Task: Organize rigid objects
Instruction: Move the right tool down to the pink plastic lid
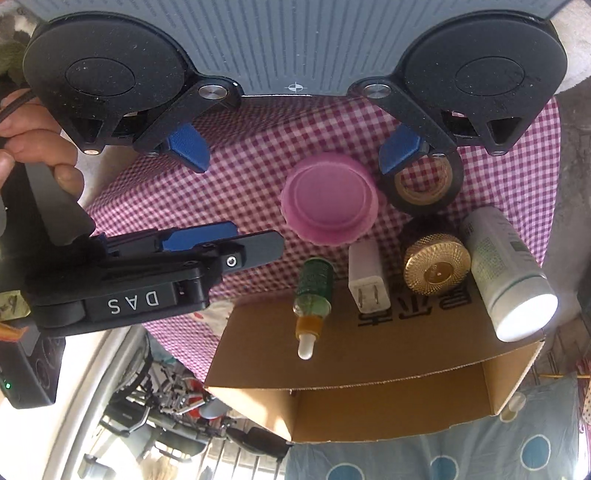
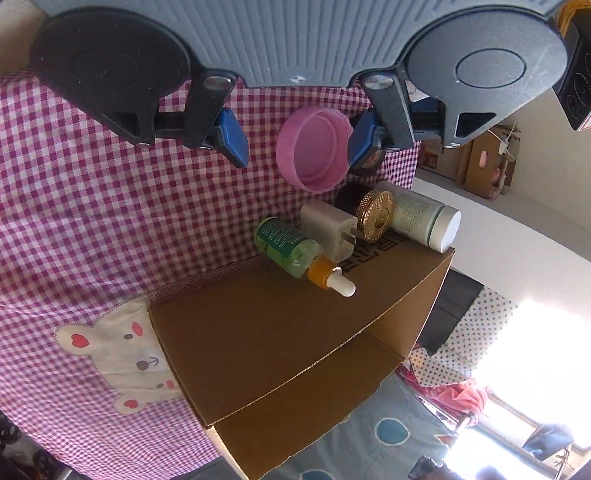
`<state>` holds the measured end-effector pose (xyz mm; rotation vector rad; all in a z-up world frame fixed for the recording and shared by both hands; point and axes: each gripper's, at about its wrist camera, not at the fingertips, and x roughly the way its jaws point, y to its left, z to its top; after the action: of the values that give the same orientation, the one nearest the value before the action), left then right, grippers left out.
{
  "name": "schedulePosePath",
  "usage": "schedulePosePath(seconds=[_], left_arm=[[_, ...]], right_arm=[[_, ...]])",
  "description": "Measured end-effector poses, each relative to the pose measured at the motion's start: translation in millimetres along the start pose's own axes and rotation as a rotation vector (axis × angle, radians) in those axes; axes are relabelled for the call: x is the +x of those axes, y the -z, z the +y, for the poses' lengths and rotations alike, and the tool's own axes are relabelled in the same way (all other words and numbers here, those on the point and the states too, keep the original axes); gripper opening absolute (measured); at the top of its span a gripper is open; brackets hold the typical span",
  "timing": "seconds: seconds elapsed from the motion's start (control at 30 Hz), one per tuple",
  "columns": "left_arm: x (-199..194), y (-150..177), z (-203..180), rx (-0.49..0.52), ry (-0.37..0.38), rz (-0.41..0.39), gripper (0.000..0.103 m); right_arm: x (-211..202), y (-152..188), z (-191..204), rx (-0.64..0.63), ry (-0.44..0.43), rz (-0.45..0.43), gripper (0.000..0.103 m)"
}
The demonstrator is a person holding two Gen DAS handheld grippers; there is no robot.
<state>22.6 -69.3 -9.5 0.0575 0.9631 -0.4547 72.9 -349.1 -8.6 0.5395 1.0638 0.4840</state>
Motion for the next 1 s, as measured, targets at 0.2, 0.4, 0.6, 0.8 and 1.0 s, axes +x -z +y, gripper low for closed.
schedulePosePath(seconds=[0.2, 0.4, 0.6, 0.8, 1.0], left_arm=[[20, 12, -3, -0.007, 0.009, 0.046, 0.098], [25, 8, -6, 0.008, -0.001, 0.032, 0.098], [36, 4, -9, 0.025, 0.001, 0.044, 0.098], [41, -4, -20, 0.056, 0.065, 0.045, 0.098], [46, -3, -38, 0.112, 0.107, 0.05, 0.097]], right_arm=[[20, 6, 18, -0.112, 0.039, -0.011, 0.053], [36, 6, 19, -0.173, 0.064, 0.017, 0.032], [41, 7, 10, -0.171, 0.08, 0.027, 0.025], [26, 9, -5, -0.14, 0.113, -0.004, 0.025], [7, 17, -23, -0.096, 0.138, -0.04, 0.025]])
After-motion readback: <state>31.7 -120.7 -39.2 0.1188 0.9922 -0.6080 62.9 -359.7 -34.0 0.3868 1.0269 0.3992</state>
